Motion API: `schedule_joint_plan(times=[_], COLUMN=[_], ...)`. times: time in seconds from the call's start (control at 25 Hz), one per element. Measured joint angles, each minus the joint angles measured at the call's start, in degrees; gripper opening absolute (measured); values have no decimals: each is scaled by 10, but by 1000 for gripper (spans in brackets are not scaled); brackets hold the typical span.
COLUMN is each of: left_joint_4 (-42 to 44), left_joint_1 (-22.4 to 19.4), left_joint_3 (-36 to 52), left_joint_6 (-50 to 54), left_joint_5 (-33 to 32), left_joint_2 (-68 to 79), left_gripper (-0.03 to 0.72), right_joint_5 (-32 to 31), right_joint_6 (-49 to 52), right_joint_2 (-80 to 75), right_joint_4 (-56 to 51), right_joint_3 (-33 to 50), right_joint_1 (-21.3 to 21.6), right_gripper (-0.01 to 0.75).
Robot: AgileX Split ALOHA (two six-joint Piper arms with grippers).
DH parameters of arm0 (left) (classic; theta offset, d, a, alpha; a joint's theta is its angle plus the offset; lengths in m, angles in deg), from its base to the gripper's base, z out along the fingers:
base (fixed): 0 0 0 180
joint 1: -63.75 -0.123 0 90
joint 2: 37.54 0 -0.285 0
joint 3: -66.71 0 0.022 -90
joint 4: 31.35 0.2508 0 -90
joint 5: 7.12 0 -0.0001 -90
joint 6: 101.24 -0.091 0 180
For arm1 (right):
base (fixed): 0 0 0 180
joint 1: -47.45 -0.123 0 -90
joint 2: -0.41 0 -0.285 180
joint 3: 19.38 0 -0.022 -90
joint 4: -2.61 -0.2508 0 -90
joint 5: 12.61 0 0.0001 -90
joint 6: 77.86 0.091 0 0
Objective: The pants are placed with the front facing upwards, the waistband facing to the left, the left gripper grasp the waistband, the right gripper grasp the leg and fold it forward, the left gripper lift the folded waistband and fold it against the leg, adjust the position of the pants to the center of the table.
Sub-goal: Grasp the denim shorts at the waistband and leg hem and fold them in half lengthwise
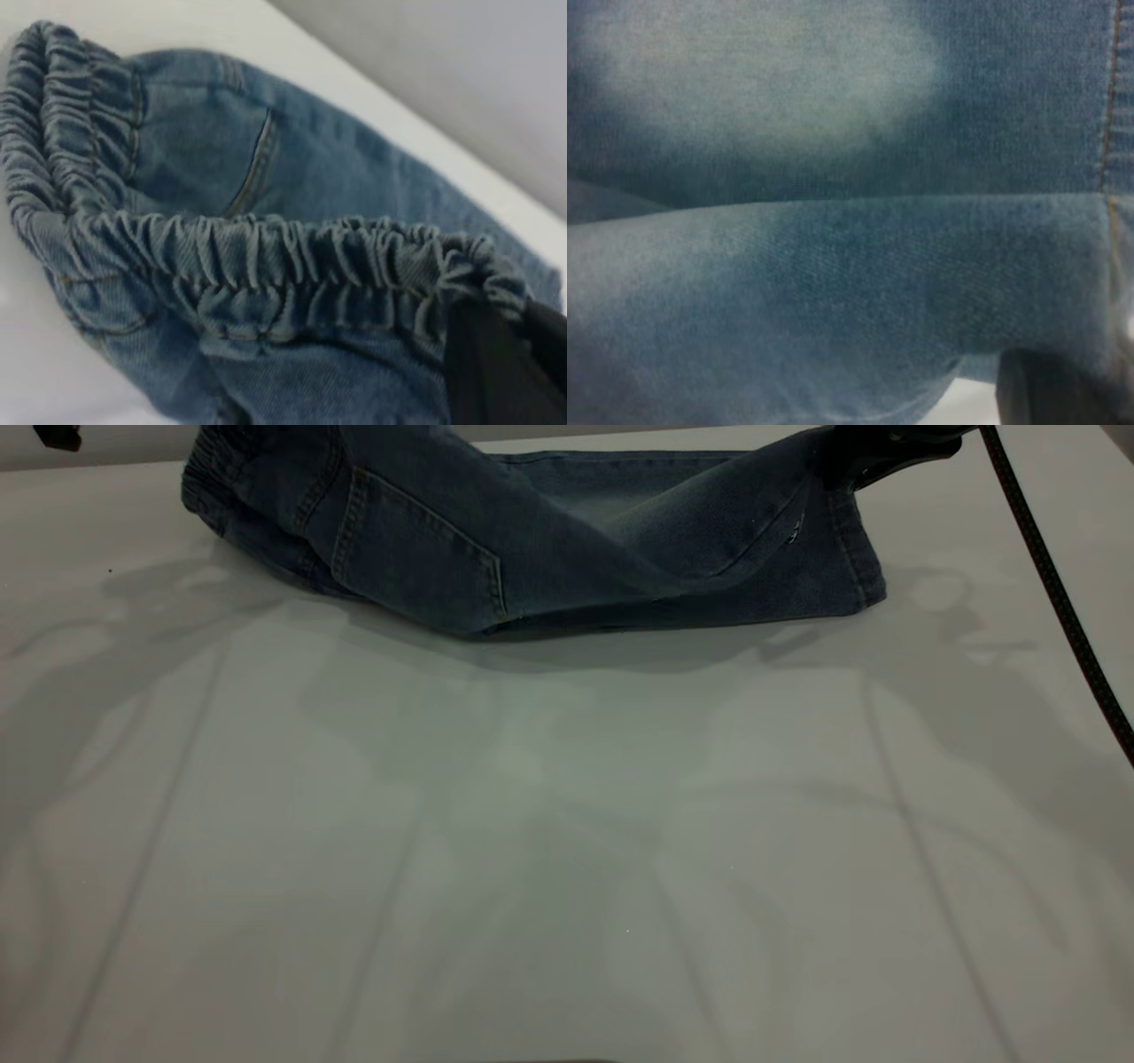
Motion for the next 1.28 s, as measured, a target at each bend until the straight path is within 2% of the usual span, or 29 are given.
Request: schedule_joint_plan(times=[0.24, 0.4, 0.52, 0.76, 0.84, 0.96, 1.12, 1.28], left_joint_4=[179, 321, 433, 628, 646, 631, 553, 483], left_joint_1=[0, 0, 0, 0, 0, 0, 0, 2], left_joint_3=[-1, -3, -18, -73, -84, -87, -87, -87], left_joint_6=[6, 64, 153, 423, 493, 556, 569, 554], left_joint_5=[-66, -93, -103, -111, -87, -29, 42, 79], left_joint_2=[0, 0, 0, 0, 0, 0, 0, 4], left_gripper=[40, 40, 40, 40, 40, 40, 40, 40], right_joint_5=[-9, -18, -23, -30, -30, -30, -28, -4], right_joint_6=[-11, -18, -20, -20, -20, -20, -20, -20], right_joint_2=[0, 0, 0, 0, 0, 0, 0, -1], right_joint_4=[0, 0, 0, 0, 0, 0, -1, -18], right_joint_3=[0, 0, 0, 0, 0, 0, 0, 0], right_joint_1=[0, 0, 0, 0, 0, 0, 0, 0], right_gripper=[36, 36, 36, 36, 36, 36, 36, 36])
